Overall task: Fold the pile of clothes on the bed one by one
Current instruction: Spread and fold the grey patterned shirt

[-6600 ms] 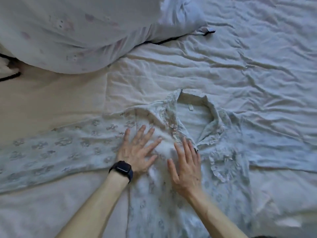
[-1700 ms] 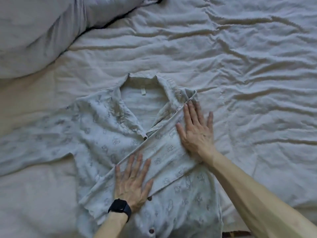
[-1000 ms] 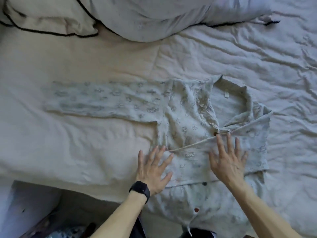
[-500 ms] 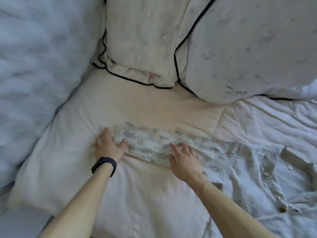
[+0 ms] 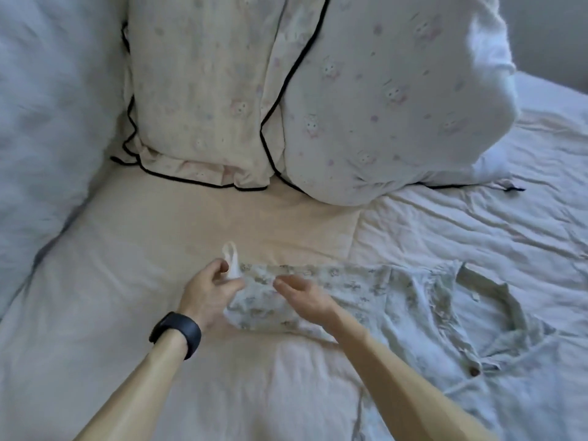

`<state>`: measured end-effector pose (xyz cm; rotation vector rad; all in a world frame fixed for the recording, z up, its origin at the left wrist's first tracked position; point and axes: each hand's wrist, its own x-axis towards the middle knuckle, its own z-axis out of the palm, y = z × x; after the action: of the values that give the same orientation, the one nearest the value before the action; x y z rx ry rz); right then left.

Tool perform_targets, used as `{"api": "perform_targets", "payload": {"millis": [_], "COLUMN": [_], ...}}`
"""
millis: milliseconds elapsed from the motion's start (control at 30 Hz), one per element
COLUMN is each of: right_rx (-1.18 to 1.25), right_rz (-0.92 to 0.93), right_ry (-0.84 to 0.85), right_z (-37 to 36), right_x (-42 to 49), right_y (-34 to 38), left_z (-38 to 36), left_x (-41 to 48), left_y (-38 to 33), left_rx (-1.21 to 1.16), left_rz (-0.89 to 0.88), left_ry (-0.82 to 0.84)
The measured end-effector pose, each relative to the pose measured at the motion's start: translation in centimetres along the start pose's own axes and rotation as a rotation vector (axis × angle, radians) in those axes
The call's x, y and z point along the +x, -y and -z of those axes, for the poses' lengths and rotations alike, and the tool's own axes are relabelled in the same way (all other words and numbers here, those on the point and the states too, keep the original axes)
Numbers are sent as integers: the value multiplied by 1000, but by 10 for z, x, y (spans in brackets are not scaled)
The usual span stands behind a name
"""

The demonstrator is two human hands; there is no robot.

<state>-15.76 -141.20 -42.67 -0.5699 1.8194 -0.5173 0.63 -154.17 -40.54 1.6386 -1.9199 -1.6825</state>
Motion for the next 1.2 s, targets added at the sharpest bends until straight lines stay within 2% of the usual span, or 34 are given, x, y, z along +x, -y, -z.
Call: {"api": "perform_targets", "payload": {"millis": [67,100,167,300,367,433,500,533,600,667,733,800,867,1000,1133,1200], "right_rx": [528,697,868,1019,1097,1215,1349,1399,1387,1182,1006,915,845,812,813,764], "right_rz": [24,50,108,138,107,35,-23,-42,-180,-418,-553,-548,-567,-564,-550,-547], "right_ry": [28,46,-24,-400,-531,-618,-702,-746,-882,-978,-994,-909,-850,-861,-971,-993], "right_z": [22,34,55,89,97,100,97,94,84,69,53,38,29,35,46,52], "right_x": [-48,-73,-118,-197,-236,-275,-311,-327,-346,-352,-346,-331,-320,-318,-339,-347], "right_y": [8,4,-14,-83,-129,-178,-232,-263,-336,-408,-457,-495,-521,-533,-524,-520], "left_z": [-28,-47,-88,-166,-200,-233,-263,-278,-305,-328,-346,-358,-366,-368,-357,-351], "left_x": [-25,-41,-73,-132,-160,-183,-195,-198,-201,-197,-191,-186,-183,-185,-180,-175], "left_y": [-28,-43,-68,-97,-97,-84,-61,-47,-20,4,20,28,31,32,32,32], "left_rx": [-168,-216,-244,-243,-237,-184,21,182,533,824,1033,1163,1208,1091,981,998], "left_rz": [-87,-120,-154,-210,-215,-214,-224,-238,-270,-297,-296,-272,-277,-314,-152,-162], "left_ry": [150,241,442,681,653,463,262,225,215,212,218,172,65,-139,-123,-115]}}
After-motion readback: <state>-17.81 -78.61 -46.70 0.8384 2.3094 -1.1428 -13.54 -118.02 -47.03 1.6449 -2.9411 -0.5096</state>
